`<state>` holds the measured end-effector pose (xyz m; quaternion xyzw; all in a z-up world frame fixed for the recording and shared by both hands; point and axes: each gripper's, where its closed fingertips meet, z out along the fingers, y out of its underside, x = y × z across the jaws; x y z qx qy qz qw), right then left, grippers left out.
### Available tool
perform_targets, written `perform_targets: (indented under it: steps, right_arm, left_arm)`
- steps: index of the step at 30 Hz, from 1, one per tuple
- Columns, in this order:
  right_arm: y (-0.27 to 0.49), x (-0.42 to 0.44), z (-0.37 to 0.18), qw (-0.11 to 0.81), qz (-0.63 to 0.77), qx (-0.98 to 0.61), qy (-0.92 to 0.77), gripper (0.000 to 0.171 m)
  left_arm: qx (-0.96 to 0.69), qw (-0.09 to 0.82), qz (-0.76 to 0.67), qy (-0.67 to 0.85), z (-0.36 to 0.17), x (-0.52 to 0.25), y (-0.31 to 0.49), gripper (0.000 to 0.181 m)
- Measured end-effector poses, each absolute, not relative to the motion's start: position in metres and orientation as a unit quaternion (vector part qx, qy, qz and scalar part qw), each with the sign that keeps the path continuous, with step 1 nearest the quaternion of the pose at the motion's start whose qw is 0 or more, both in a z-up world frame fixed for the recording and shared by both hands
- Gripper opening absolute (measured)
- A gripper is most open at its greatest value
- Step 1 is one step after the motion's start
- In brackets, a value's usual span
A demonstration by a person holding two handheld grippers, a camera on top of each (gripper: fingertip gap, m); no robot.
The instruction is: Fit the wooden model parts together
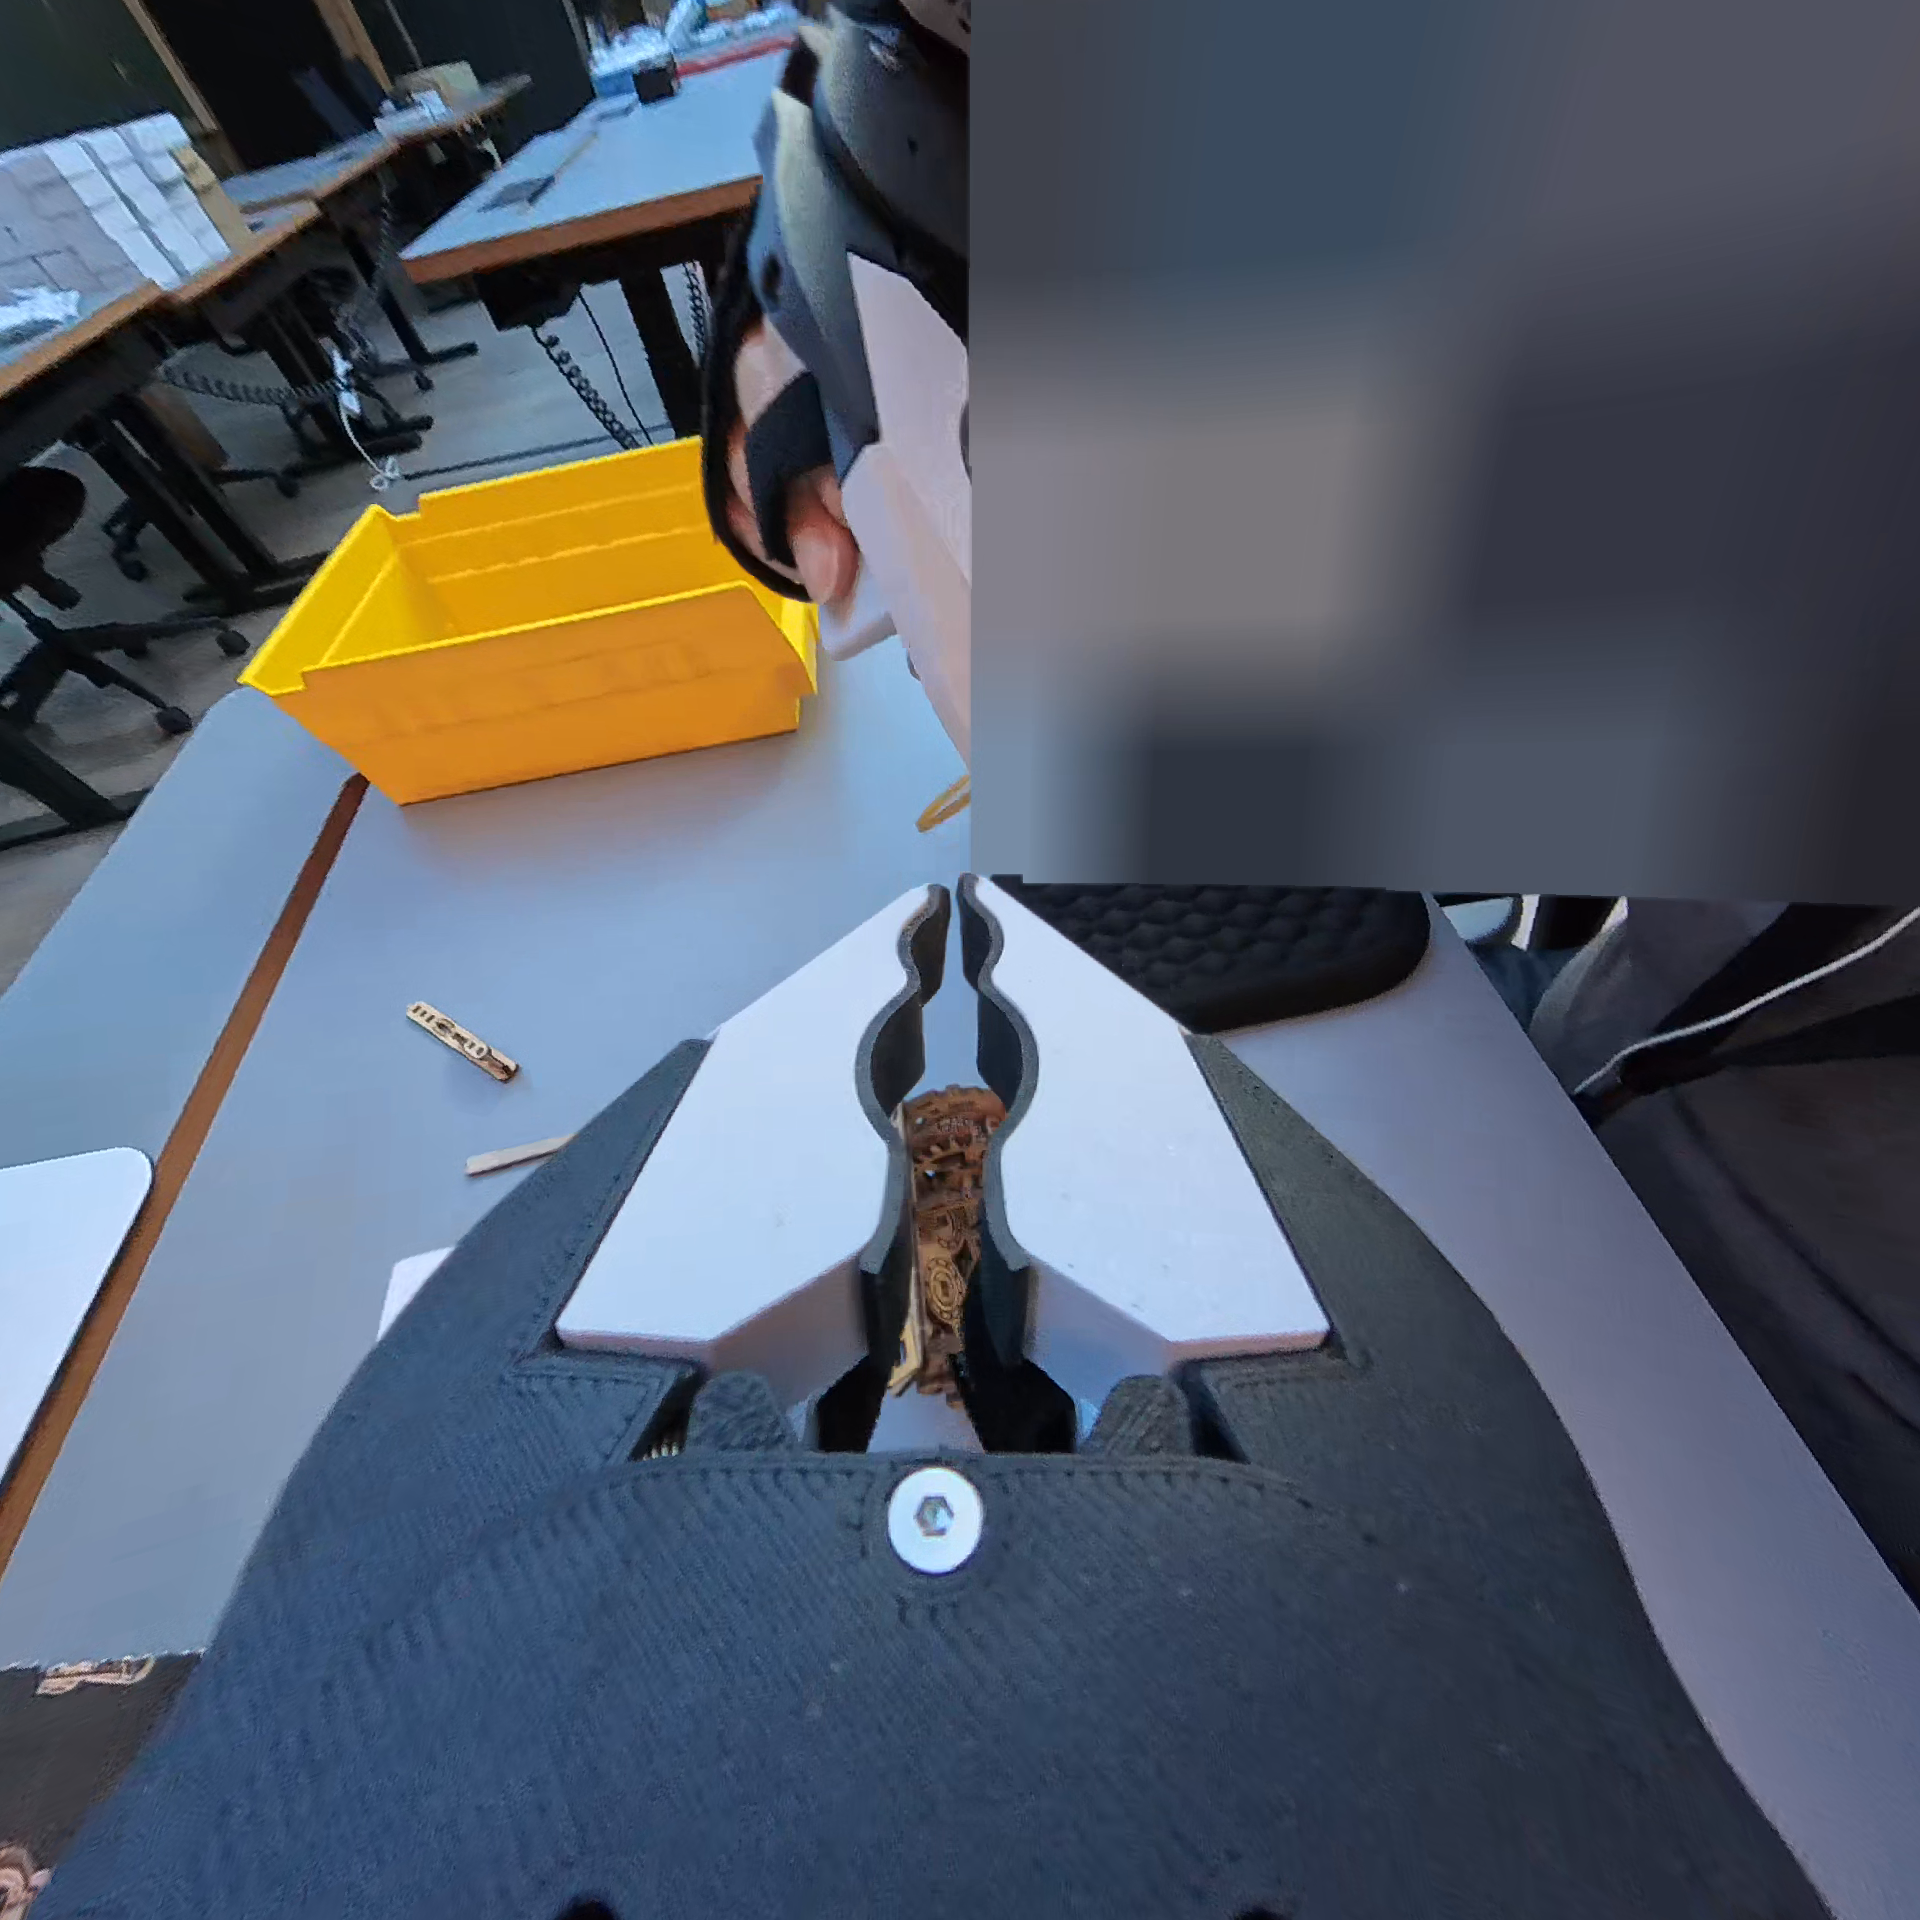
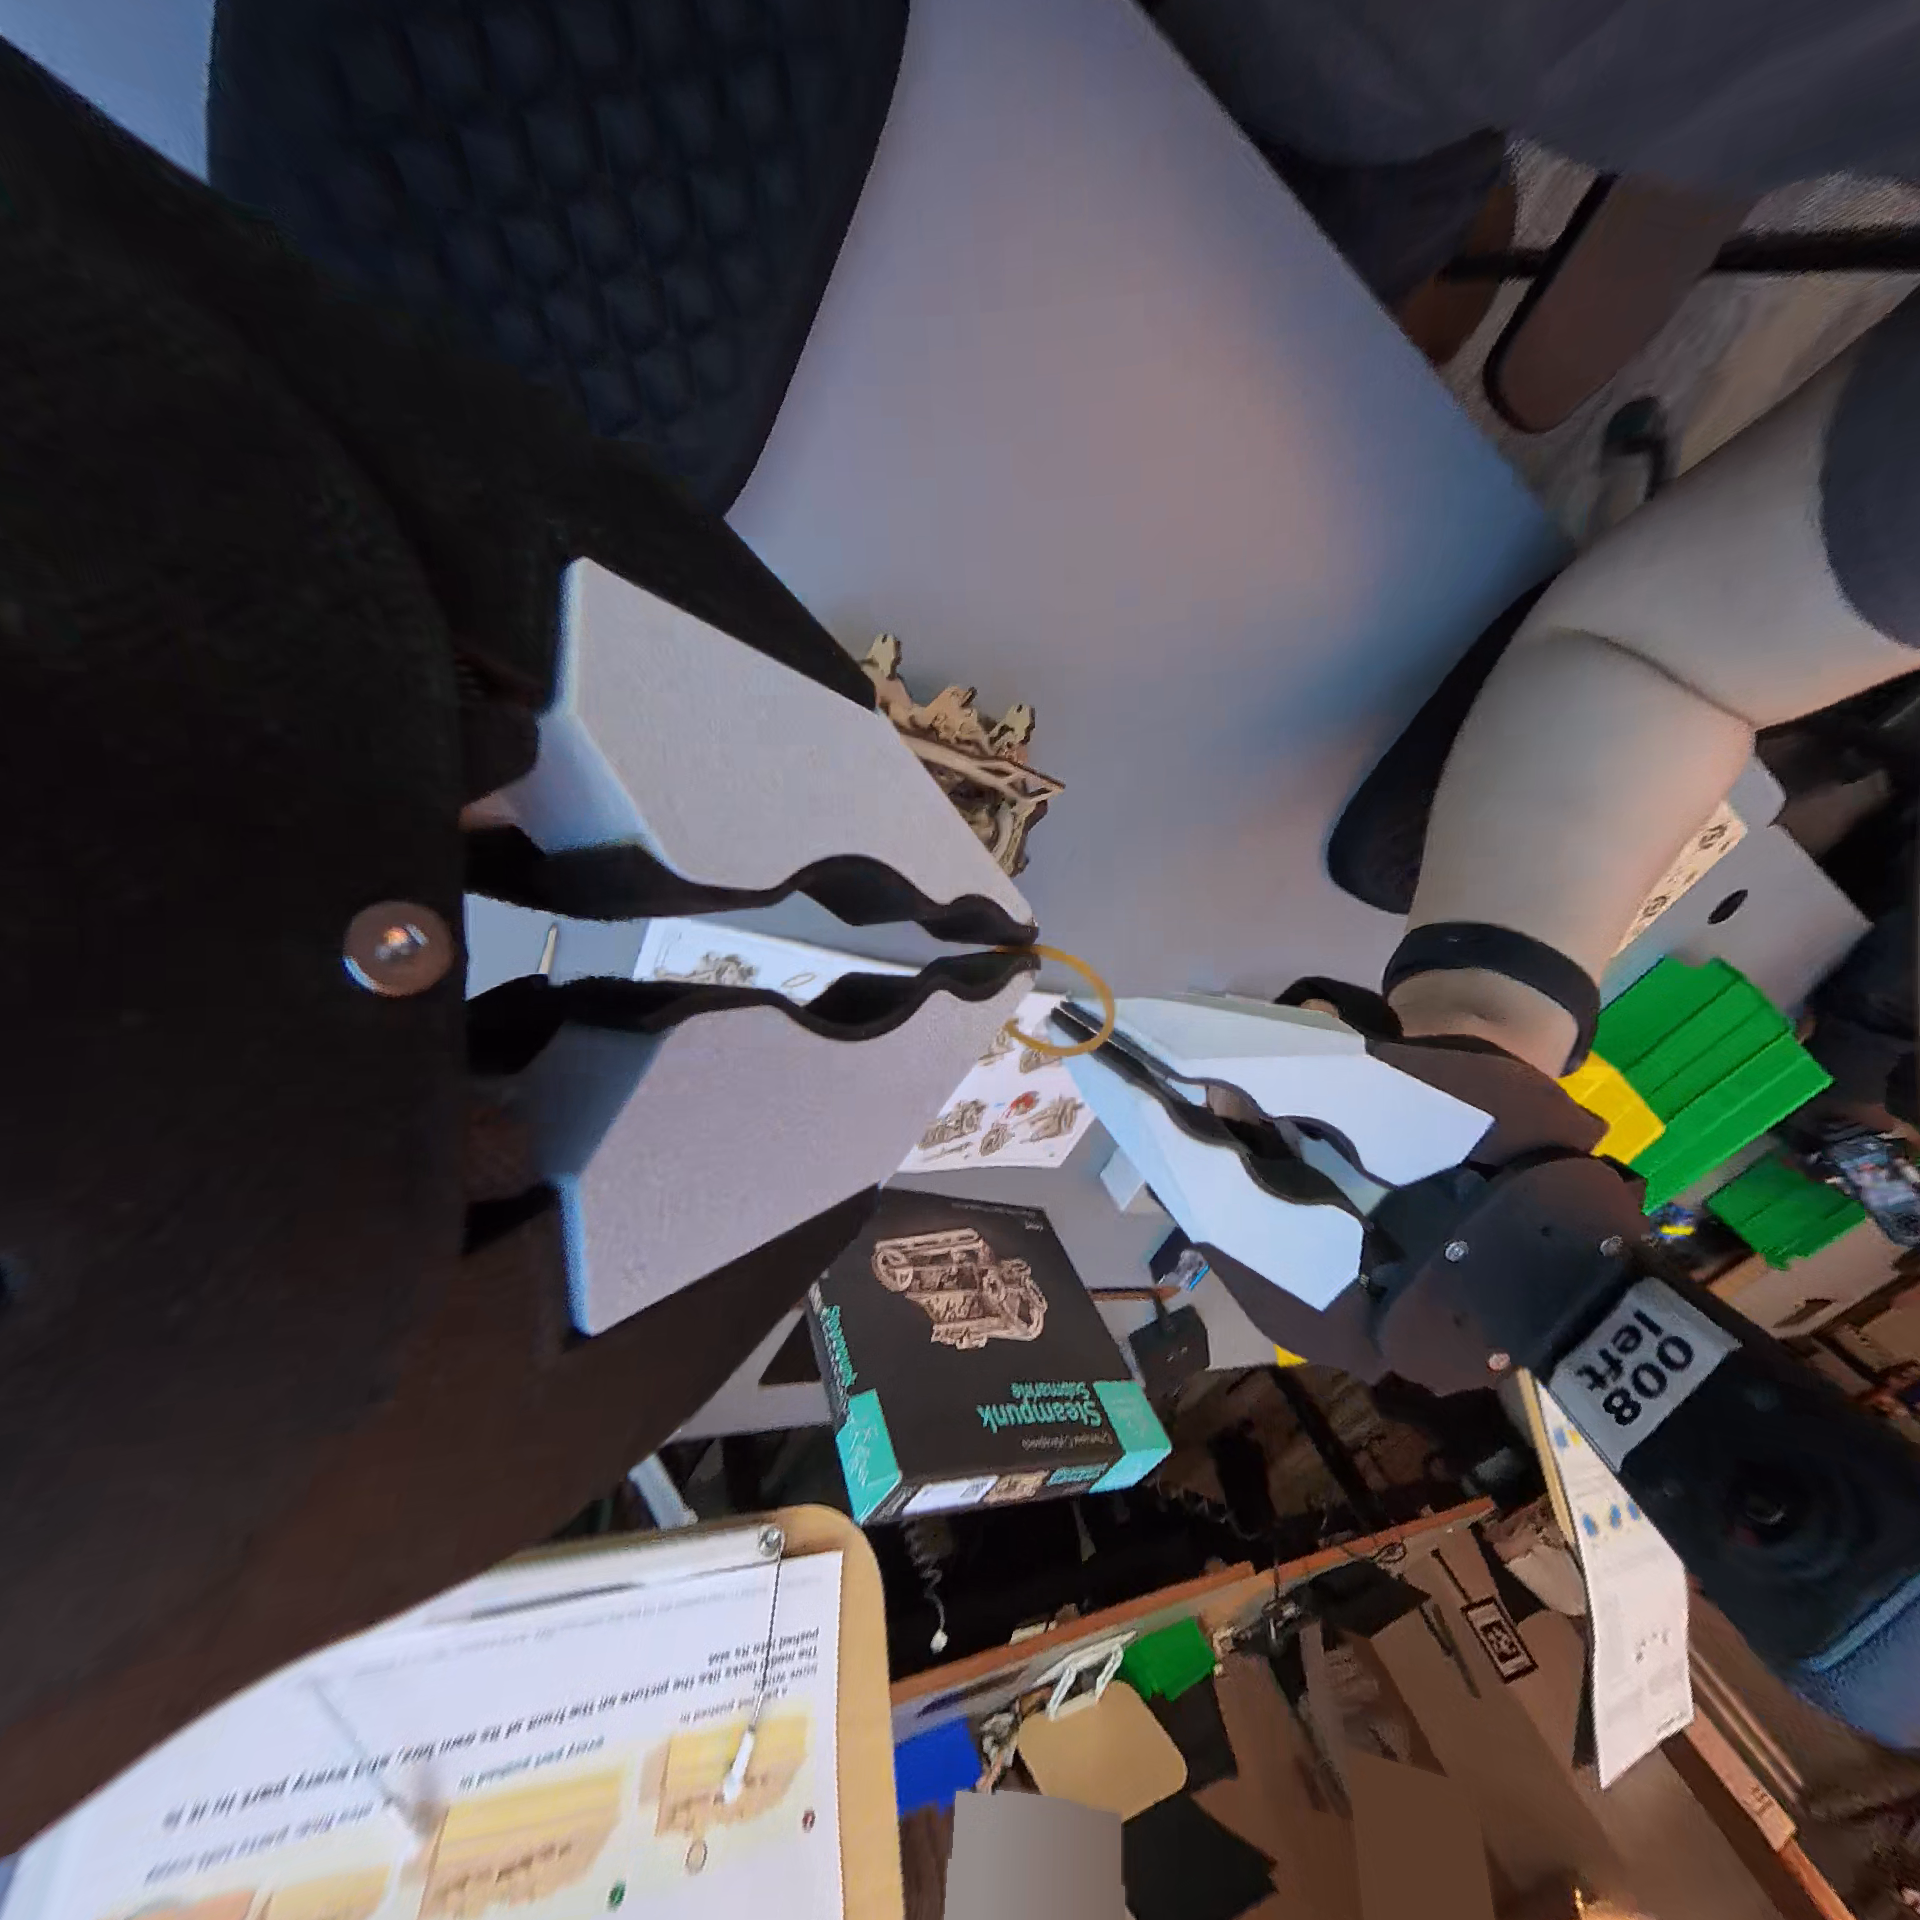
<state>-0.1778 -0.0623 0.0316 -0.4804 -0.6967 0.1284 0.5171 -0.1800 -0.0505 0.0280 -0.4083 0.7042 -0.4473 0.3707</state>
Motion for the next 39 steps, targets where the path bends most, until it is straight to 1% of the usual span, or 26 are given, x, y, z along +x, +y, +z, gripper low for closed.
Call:
perform_targets:
  steps: [2, 5, 6, 9, 10, 14, 20, 23, 27, 29, 31, 33, 37, 39]
  right_arm:
    - [-0.064, -0.178, 0.031, 0.51, 0.162, -0.486, -0.691, 0.0]
    - [-0.062, -0.177, 0.028, 0.49, 0.213, -0.513, -0.672, 0.0]
    - [-0.062, -0.177, 0.027, 0.481, 0.238, -0.521, -0.663, 0.0]
    - [-0.057, -0.18, 0.029, 0.463, 0.339, -0.547, -0.61, 0.0]
    - [-0.055, -0.181, 0.03, 0.454, 0.375, -0.555, -0.588, 0.0]
    - [-0.055, -0.184, 0.034, 0.441, 0.507, -0.546, -0.5, 0.0]
    - [-0.058, -0.187, 0.029, 0.406, 0.598, -0.521, -0.453, 0.0]
    - [-0.059, -0.191, 0.026, 0.397, 0.605, -0.517, -0.456, 0.0]
    - [-0.061, -0.191, 0.03, 0.395, 0.619, -0.505, -0.453, 0.0]
    - [-0.06, -0.191, 0.031, 0.395, 0.624, -0.502, -0.45, 0.0]
    - [-0.058, -0.191, 0.03, 0.395, 0.624, -0.503, -0.449, 0.0]
    - [-0.059, -0.191, 0.029, 0.392, 0.627, -0.502, -0.449, 0.0]
    - [-0.059, -0.192, 0.024, 0.389, 0.62, -0.507, -0.455, 0.0]
    - [-0.058, -0.192, 0.021, 0.388, 0.617, -0.51, -0.456, 0.0]
  left_arm:
    - [-0.405, 0.361, -0.433, 0.72, 0.021, -0.181, -0.054, 0.002]
    - [-0.412, 0.366, -0.413, 0.725, 0.018, -0.182, -0.049, 0.028]
    - [-0.407, 0.372, -0.412, 0.725, 0.021, -0.185, -0.048, 0.033]
    - [-0.387, 0.405, -0.42, 0.714, 0.034, -0.193, -0.042, 0.031]
    - [-0.382, 0.403, -0.433, 0.71, 0.036, -0.196, -0.042, 0.031]
    - [-0.397, 0.364, -0.491, 0.685, 0.024, -0.202, -0.042, 0.032]
    - [-0.405, 0.284, -0.639, 0.589, 0.027, -0.205, -0.041, 0.033]
    - [-0.398, 0.265, -0.663, 0.576, 0.031, -0.203, -0.044, 0.03]
    - [-0.425, 0.273, -0.642, 0.577, 0.022, -0.193, -0.043, 0.026]
    - [-0.42, 0.255, -0.653, 0.577, 0.02, -0.192, -0.049, 0.016]
    - [-0.413, 0.244, -0.662, 0.576, 0.02, -0.192, -0.053, 0.016]
    - [-0.422, 0.251, -0.658, 0.57, 0.018, -0.188, -0.051, 0.022]
    - [-0.409, 0.253, -0.67, 0.565, 0.021, -0.188, -0.053, 0.0]
    - [-0.4, 0.245, -0.665, 0.581, 0.017, -0.19, -0.059, 0.0]
